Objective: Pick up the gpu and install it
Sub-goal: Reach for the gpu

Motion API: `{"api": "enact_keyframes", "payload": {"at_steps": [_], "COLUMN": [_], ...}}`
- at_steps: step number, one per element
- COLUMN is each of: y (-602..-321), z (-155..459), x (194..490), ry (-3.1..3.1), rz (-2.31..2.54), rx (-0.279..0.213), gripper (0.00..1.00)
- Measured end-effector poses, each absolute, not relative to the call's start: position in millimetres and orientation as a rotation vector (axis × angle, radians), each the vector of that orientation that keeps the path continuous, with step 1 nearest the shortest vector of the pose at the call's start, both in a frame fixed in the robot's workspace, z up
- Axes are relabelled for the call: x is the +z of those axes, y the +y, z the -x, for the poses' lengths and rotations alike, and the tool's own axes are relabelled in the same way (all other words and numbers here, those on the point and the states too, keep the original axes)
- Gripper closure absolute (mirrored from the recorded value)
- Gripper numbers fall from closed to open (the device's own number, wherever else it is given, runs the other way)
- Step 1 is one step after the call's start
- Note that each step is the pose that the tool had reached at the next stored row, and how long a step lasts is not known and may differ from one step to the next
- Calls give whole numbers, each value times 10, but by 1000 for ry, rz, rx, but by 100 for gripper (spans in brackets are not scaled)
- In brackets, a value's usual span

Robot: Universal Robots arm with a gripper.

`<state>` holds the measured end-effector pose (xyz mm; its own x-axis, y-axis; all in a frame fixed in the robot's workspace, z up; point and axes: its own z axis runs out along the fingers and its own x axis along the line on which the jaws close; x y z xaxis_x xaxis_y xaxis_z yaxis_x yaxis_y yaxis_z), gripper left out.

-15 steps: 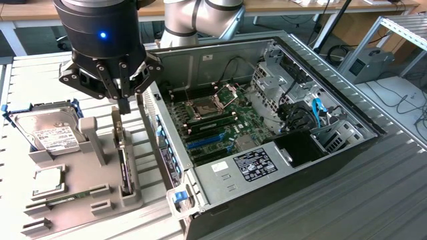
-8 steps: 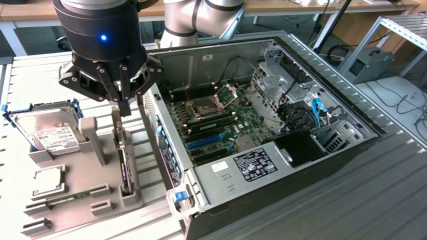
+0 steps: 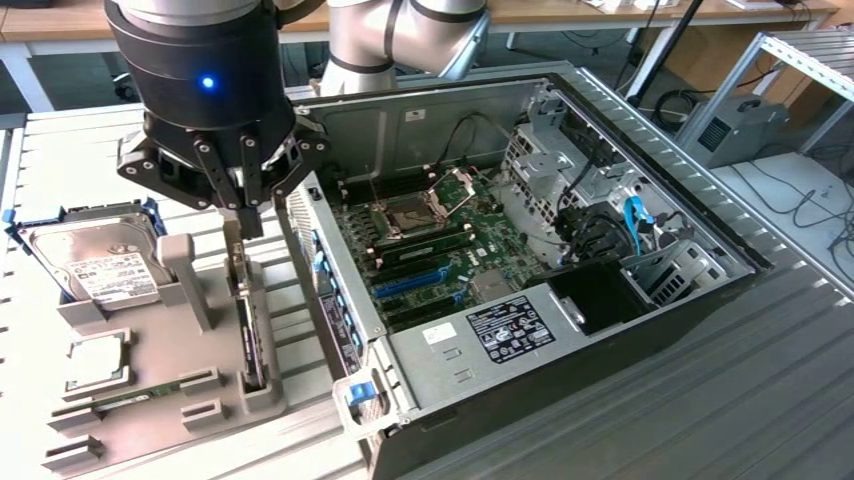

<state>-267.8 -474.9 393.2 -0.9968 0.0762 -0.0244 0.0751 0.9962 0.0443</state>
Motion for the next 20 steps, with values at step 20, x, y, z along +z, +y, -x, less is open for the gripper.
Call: {"api": "enact_keyframes", "payload": {"at_steps": [20], "y": [-5338], "z": [2687], "x": [3932], "ry": [3112], "rz": [-118], "rx": [68], "gripper": [89]}}
